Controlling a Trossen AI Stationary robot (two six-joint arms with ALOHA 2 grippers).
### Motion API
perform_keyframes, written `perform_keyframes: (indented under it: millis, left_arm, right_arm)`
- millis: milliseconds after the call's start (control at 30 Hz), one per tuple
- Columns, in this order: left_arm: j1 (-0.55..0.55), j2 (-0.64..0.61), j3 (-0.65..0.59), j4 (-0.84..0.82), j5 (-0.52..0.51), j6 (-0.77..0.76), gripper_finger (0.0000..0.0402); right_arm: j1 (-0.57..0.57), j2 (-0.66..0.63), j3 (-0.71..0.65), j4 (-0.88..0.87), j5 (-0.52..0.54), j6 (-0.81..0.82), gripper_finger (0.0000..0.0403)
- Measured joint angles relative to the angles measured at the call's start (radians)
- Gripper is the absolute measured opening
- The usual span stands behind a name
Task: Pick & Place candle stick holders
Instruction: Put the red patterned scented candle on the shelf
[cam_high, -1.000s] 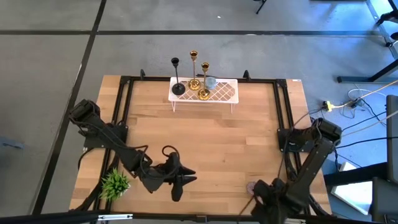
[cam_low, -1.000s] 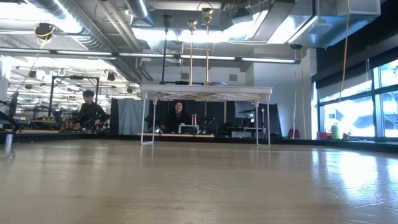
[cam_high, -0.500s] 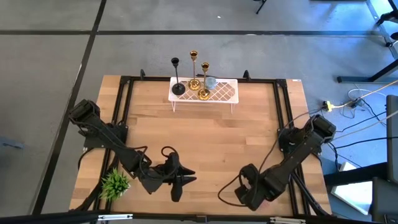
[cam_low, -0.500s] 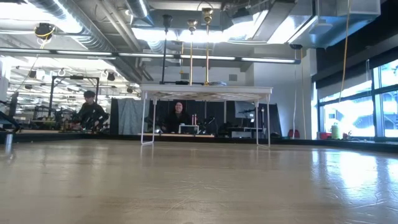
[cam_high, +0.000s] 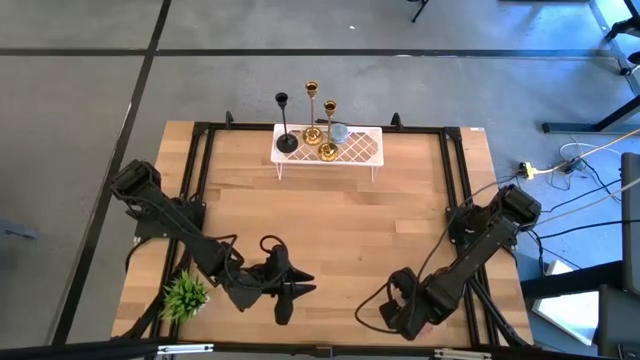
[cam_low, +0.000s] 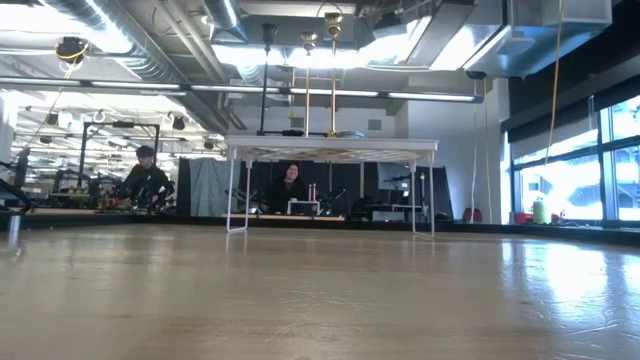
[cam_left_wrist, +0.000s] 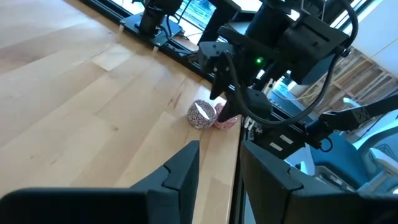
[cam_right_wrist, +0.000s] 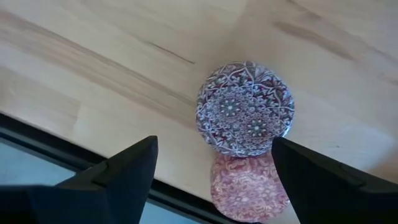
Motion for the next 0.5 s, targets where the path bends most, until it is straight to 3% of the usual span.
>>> perform_keyframes:
  millis: [300,500]
  left_arm:
    - [0.019,0.0,0.0,0.0,0.002,0.0,0.0113]
    - [0.045,0.0,0.0,0.0,0.01,0.001,0.0113]
  right_arm:
    - [0.0,0.0,-0.016,-0.033,-0.033,0.001,0.0319]
    - [0.0,0.0,-0.1,0.096,-0.076,0.017,0.0319]
